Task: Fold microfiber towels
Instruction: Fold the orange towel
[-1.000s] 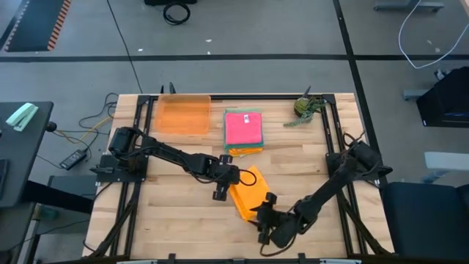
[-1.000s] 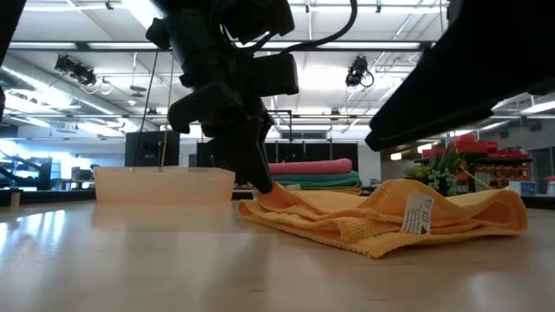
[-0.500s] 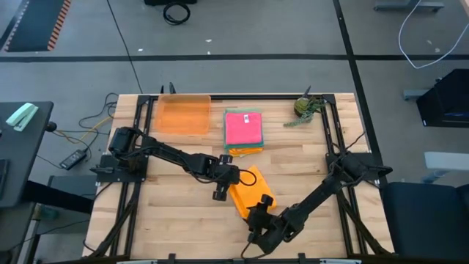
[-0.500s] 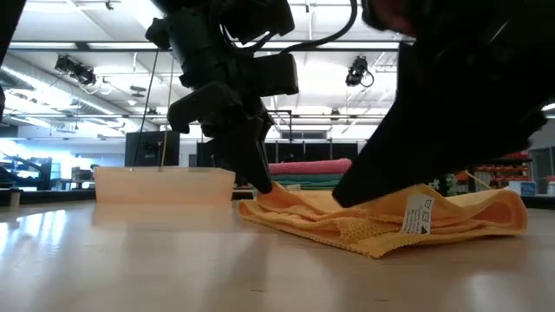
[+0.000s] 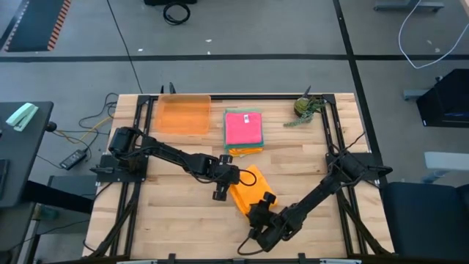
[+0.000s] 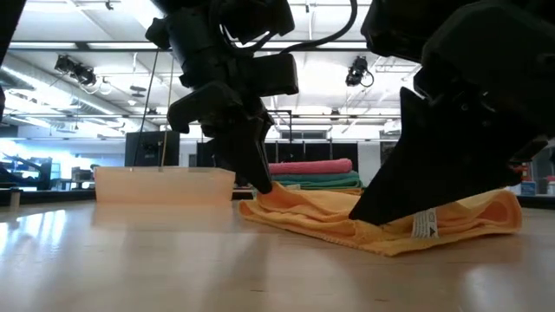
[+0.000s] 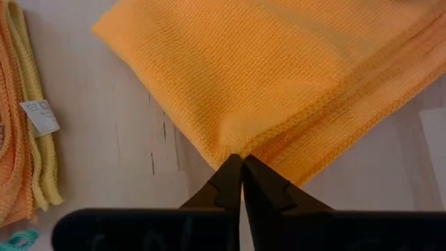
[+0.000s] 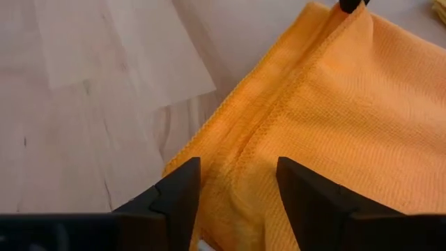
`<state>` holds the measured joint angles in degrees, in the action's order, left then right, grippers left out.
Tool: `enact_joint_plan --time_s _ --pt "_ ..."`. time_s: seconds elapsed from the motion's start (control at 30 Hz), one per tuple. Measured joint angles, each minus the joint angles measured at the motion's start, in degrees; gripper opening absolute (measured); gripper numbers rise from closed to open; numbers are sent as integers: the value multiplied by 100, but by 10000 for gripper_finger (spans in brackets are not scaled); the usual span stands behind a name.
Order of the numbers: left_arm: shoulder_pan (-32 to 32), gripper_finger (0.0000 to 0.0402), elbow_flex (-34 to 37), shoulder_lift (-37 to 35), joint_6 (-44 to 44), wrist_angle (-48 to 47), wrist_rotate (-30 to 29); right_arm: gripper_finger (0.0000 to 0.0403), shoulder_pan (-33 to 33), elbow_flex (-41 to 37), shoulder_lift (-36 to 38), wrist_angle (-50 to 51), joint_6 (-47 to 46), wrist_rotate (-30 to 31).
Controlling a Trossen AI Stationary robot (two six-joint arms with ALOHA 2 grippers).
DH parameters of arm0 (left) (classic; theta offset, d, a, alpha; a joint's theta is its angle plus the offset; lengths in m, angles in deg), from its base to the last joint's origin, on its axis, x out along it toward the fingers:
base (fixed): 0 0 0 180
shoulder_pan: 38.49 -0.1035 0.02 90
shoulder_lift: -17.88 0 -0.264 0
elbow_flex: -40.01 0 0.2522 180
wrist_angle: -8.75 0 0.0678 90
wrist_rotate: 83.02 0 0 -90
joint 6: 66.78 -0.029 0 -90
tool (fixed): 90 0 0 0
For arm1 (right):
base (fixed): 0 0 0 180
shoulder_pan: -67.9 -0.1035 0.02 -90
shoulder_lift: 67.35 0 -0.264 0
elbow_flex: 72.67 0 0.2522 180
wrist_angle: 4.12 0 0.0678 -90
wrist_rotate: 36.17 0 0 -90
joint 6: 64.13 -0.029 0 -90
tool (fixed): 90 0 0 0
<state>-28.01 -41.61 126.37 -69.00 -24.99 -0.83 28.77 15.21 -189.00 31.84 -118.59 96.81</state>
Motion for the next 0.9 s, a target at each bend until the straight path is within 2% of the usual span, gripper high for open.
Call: enact_joint_plan --time_s 0.13,0.4,0.67,0.9 --pt "0 6 0 0 0 -1 0 177 -4 0 2 0 15 0" --pt "0 24 0 0 -2 -1 2 109 -55 -2 4 46 27 -87" --pt "0 7 0 0 -4 -1 7 52 -63 -2 12 46 44 -151" --pt "0 22 0 0 -7 -1 4 44 -66 -4 13 46 87 -152"
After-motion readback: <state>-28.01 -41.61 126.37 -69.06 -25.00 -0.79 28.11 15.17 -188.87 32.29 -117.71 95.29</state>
